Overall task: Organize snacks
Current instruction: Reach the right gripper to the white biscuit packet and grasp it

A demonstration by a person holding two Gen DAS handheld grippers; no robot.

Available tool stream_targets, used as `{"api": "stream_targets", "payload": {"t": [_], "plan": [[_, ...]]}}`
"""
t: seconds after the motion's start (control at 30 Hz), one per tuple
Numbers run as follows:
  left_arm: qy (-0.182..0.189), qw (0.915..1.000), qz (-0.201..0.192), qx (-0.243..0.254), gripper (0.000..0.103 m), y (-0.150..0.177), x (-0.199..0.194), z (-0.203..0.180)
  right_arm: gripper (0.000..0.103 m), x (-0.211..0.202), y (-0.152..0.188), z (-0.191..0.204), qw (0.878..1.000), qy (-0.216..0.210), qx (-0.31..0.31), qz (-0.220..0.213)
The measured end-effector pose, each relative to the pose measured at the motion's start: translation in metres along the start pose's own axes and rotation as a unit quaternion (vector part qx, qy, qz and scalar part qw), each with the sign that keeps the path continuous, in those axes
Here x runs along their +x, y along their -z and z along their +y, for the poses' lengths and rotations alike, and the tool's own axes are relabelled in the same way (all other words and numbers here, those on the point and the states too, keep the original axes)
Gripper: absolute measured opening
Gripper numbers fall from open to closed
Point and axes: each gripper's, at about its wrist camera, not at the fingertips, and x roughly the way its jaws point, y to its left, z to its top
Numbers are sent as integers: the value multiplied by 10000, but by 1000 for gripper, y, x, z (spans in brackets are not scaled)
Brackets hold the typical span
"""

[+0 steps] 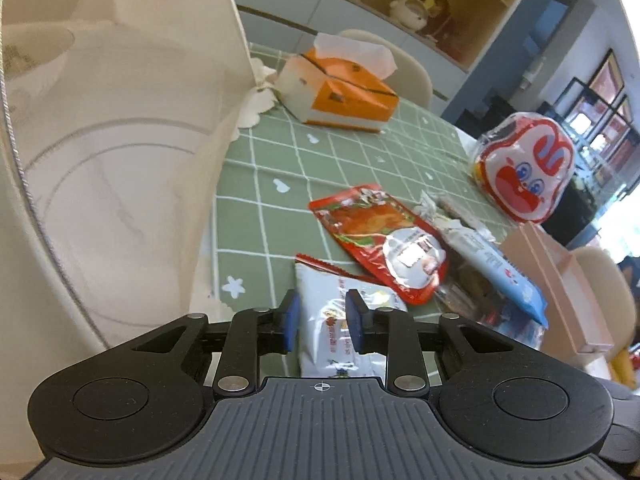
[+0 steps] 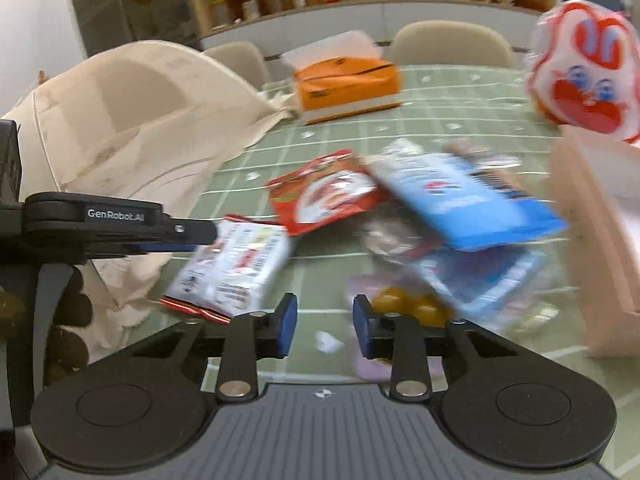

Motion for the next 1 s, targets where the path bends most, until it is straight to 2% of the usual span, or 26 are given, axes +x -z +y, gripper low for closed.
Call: {"api": "stream_targets", "payload": {"t": [0.17, 0.3, 0.33, 0.53, 0.7, 0.8, 0.9, 0.93, 1.0], "plan": [[170, 9999, -5, 29, 32, 7, 11, -1, 22, 13, 3, 15, 9998, 23, -184, 9], [421, 9991, 33, 1, 33, 9, 16, -2, 17, 7, 6, 6, 10000, -71, -45, 39], [487, 9988, 95, 16, 36, 10, 16, -5, 16, 7, 7, 3, 10000, -72, -17, 50], [1023, 9938, 288, 332, 39, 17, 4, -37, 13, -18, 26, -21, 10000, -18, 40, -24], [1402, 9877, 385, 576, 39, 28, 0, -69, 13, -42, 41, -44, 9993, 248, 150, -248], [1481, 9859, 430, 645, 39, 33, 4, -83, 13, -52, 46, -54, 9988, 316, 198, -320], [1398, 9859, 662, 637, 39, 38, 18, -86, 13, -61, 50, -63, 9980, 341, 347, -404], [1366, 9862, 703, 621, 39, 38, 22, -86, 17, -65, 52, -63, 9978, 349, 353, -439], [1269, 9889, 564, 532, 39, 36, 21, -82, 39, -72, 52, -60, 9970, 396, 335, -575]]}}
